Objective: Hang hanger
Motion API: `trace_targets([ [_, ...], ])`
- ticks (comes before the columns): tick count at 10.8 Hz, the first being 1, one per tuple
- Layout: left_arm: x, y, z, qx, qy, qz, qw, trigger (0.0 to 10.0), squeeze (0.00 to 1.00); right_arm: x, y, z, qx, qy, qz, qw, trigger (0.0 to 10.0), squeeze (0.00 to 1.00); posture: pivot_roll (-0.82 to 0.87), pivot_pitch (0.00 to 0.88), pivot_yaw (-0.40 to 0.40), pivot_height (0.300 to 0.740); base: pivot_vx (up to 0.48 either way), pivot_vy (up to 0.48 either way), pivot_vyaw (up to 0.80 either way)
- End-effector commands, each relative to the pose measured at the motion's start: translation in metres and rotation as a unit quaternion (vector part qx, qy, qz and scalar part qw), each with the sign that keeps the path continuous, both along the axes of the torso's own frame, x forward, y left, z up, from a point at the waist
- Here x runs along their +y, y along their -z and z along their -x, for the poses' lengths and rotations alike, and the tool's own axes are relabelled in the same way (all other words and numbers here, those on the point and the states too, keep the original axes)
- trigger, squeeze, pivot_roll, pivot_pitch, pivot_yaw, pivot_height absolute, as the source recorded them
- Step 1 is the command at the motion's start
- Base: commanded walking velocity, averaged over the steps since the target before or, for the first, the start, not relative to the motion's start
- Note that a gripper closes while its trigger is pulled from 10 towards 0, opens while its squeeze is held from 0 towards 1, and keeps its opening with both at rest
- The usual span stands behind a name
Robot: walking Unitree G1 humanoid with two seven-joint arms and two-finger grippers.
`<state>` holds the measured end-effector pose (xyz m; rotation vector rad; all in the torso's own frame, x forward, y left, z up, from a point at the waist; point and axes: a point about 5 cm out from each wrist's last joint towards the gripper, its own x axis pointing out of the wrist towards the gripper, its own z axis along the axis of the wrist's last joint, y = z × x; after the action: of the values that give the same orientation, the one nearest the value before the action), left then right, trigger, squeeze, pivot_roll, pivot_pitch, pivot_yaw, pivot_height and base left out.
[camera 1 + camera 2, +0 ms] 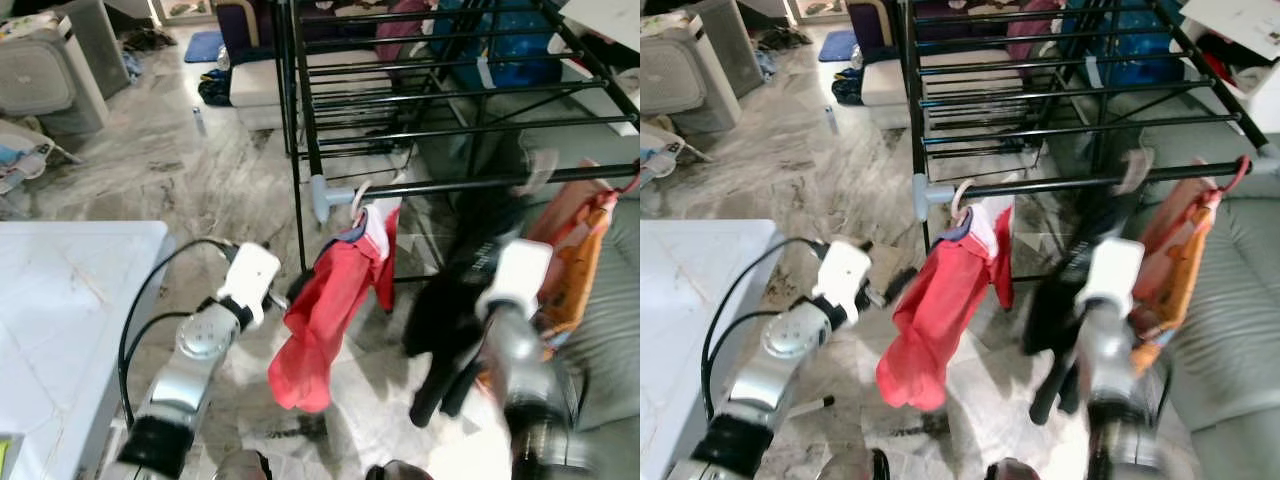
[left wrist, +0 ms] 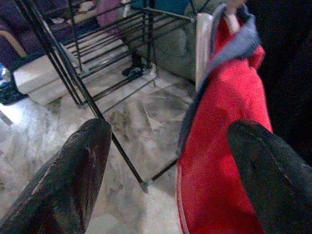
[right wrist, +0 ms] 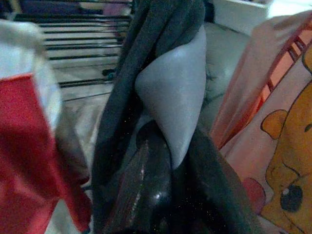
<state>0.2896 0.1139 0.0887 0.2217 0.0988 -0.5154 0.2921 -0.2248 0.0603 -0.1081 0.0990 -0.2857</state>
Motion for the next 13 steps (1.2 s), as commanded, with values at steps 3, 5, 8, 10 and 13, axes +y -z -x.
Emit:
trace_targets([
  [3, -0.002, -0.004, -0.006, -0.012, -0.016, 0.011, 1.000, 10.0, 0.00, -0.004, -0.017, 0.025, -0.050, -0.003, 0.012, 0.999, 0.0, 0.00, -0.02, 0.000, -0.001, 0.740, 0.000, 0.000, 0.00],
  [5, 0.003, -0.007, -0.006, -0.019, -0.026, 0.015, 0.999, 10.0, 0.00, -0.002, -0.012, 0.044, -0.028, -0.026, 0.032, 0.999, 3.9, 0.00, -0.02, 0.000, 0.001, 0.740, 0.000, 0.000, 0.00],
  [8, 0.010, -0.012, -0.004, -0.034, -0.045, 0.011, 0.998, 10.0, 0.00, -0.012, 0.002, 0.069, 0.026, -0.016, 0.027, 0.999, 10.0, 0.00, -0.02, 0.000, 0.003, 0.740, 0.000, 0.000, 0.00],
  [10, 0.014, -0.012, -0.002, -0.037, -0.047, 0.005, 0.998, 10.0, 0.00, -0.002, -0.002, 0.060, 0.026, -0.040, 0.024, 0.999, 10.0, 0.00, 0.00, 0.000, -0.012, 0.740, 0.000, 0.000, 0.00],
  [13, 0.014, -0.011, 0.000, -0.027, -0.039, 0.003, 0.999, 10.0, 0.00, -0.012, -0.002, 0.064, 0.051, 0.017, 0.014, 0.998, 10.0, 0.00, -0.02, 0.000, 0.004, 0.740, 0.000, 0.000, 0.00],
])
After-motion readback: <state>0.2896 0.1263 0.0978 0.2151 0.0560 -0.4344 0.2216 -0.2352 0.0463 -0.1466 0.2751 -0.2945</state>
